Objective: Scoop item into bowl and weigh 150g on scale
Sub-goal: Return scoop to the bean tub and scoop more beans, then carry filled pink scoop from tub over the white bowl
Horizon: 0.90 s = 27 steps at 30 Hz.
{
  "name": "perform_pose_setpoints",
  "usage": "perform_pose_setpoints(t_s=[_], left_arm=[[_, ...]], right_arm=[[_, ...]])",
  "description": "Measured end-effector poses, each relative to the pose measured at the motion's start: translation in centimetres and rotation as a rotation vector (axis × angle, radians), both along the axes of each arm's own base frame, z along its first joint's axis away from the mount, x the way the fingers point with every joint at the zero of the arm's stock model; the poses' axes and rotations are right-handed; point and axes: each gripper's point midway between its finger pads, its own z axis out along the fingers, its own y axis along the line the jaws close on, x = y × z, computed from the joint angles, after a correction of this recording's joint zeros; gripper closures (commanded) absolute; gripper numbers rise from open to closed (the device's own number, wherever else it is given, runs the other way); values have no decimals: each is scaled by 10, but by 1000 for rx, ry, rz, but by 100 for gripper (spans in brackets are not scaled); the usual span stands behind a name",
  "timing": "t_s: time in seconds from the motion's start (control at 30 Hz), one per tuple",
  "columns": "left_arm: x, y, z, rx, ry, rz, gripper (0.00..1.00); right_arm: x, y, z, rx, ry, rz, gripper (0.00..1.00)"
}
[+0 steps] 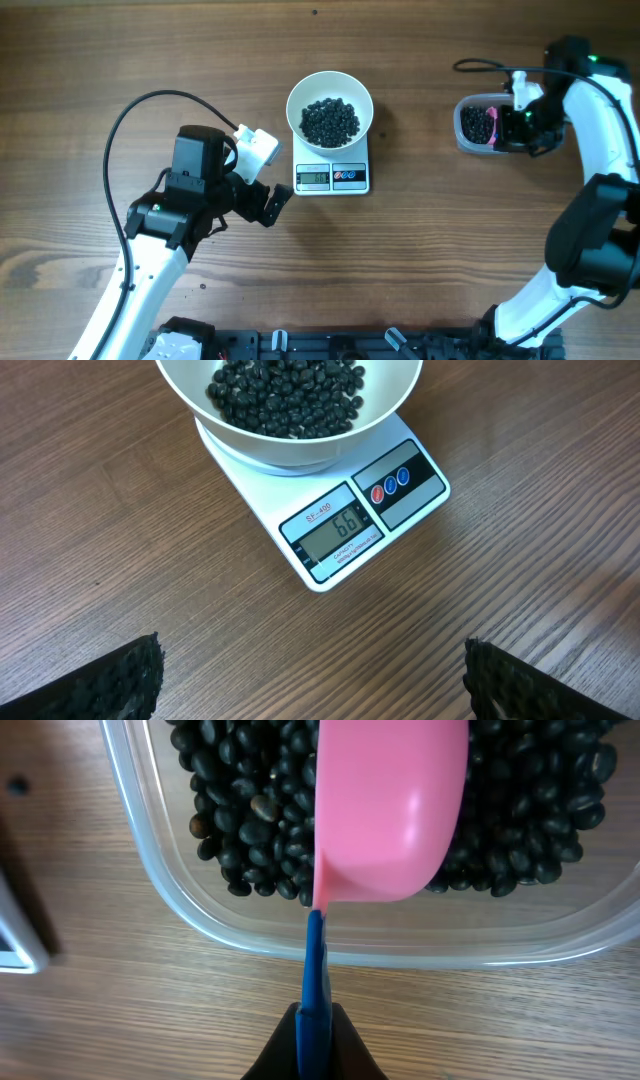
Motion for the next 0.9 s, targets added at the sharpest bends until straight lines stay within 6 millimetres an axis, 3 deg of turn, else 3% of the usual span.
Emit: perform_pose_setpoints(t_s=[0.4, 0.7, 0.9], left_arm=[[0, 0, 0, 0, 0, 0, 0], [0, 0, 0, 0, 0, 0, 0], [0, 0, 0, 0, -1, 0, 0]], right_arm=[[2, -14, 11, 219, -85, -65, 96], [-11, -39, 24, 361, -140, -134, 96], [-7, -27, 38, 477, -204, -107, 96]])
